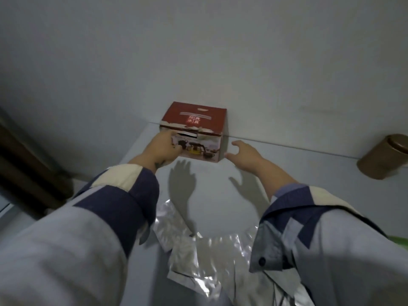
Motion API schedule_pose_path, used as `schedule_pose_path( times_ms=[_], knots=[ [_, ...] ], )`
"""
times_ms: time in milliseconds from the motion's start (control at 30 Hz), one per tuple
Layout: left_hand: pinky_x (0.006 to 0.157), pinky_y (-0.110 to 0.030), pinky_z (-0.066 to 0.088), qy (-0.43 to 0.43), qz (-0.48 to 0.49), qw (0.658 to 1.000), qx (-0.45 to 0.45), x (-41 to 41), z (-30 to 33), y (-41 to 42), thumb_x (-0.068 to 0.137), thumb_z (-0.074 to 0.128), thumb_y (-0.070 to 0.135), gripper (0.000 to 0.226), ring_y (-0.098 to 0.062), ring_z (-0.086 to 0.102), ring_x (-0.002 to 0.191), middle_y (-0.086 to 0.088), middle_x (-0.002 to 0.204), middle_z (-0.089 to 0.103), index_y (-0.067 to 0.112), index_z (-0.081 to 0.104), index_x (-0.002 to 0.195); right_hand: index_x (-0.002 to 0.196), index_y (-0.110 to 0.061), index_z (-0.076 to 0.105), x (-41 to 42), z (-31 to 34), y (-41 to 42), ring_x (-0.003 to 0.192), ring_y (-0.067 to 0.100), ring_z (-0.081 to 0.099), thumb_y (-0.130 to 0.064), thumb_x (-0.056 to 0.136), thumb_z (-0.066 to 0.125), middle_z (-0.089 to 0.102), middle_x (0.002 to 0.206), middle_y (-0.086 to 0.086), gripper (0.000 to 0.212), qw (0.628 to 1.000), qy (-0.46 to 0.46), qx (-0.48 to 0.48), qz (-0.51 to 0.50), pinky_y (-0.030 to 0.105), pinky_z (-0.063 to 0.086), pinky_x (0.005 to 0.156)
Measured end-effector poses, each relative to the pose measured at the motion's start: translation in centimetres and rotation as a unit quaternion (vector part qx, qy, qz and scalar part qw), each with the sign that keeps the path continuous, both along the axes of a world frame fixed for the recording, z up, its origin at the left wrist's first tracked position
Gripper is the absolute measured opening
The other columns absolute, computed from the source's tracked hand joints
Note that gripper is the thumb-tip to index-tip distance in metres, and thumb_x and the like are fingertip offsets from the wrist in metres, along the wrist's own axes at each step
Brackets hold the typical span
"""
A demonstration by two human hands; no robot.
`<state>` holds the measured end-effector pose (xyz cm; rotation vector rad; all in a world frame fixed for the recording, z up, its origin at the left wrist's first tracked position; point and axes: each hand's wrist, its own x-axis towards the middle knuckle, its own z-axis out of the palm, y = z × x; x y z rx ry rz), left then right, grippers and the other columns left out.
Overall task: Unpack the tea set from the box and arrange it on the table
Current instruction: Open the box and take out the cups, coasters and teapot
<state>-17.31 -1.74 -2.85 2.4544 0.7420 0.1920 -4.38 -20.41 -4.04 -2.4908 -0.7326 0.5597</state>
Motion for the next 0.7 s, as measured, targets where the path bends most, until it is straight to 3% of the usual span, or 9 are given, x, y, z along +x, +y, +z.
schedule_pose_path(
  times_ms=[100,167,333,533,700],
  knots=[
    [0.096,-0.043,0.052,-0.021,0.033,0.999,-0.016,1.1,-1.9,3.5,0.078,0.058,0.036,0.048,-0.028,0.061,0.112,-0.01,0.124,0.061,0.018,0.059,0.122,0.149,-0.006,0.026,1.2,-0.4,2.5,0.139,0.031,0.036,-0.036,0.099,0.047,0.034,0.154,0.014,0.062,0.999,0.011,0.04,-0.025,0.034,0.031,0.11],
    [0.1,-0.045,0.049,-0.028,0.052,0.998,-0.024,2.0,-2.3,4.8,0.079,0.062,0.034,0.053,-0.028,0.056,0.119,-0.01,0.131,0.056,0.016,0.053,0.128,0.147,-0.005,0.028,2.1,-0.6,4.1,0.137,0.032,0.039,-0.035,0.1,0.043,0.038,0.151,0.016,0.058,0.995,0.032,0.078,-0.052,0.035,0.033,0.108],
    [0.098,-0.036,0.048,-0.053,0.088,0.991,-0.083,4.1,-2.9,7.0,0.088,0.065,0.02,0.044,-0.028,0.056,0.12,-0.012,0.13,0.057,0.007,0.051,0.129,0.144,-0.007,0.035,3.8,-1.8,7.8,0.131,0.032,0.046,-0.036,0.102,0.039,0.047,0.144,0.015,0.052,0.983,0.05,0.134,-0.117,0.033,0.038,0.102],
    [0.096,-0.032,0.045,-0.053,0.074,0.986,-0.139,5.3,-3.9,9.3,0.088,0.067,0.026,0.049,-0.024,0.058,0.12,-0.006,0.129,0.061,0.009,0.05,0.131,0.148,-0.014,0.031,3.3,-3.5,10.2,0.128,0.029,0.05,-0.028,0.103,0.036,0.051,0.141,0.011,0.047,0.965,0.04,0.187,-0.18,0.029,0.039,0.097],
    [0.094,-0.031,0.048,-0.067,0.072,0.987,-0.13,4.3,-4.0,10.2,0.085,0.071,0.029,0.048,-0.023,0.062,0.112,-0.006,0.122,0.065,0.009,0.055,0.125,0.15,-0.021,0.028,2.1,-4.2,10.9,0.123,0.026,0.054,-0.026,0.104,0.035,0.055,0.137,0.007,0.047,0.957,0.035,0.21,-0.195,0.024,0.039,0.089]
  ],
)
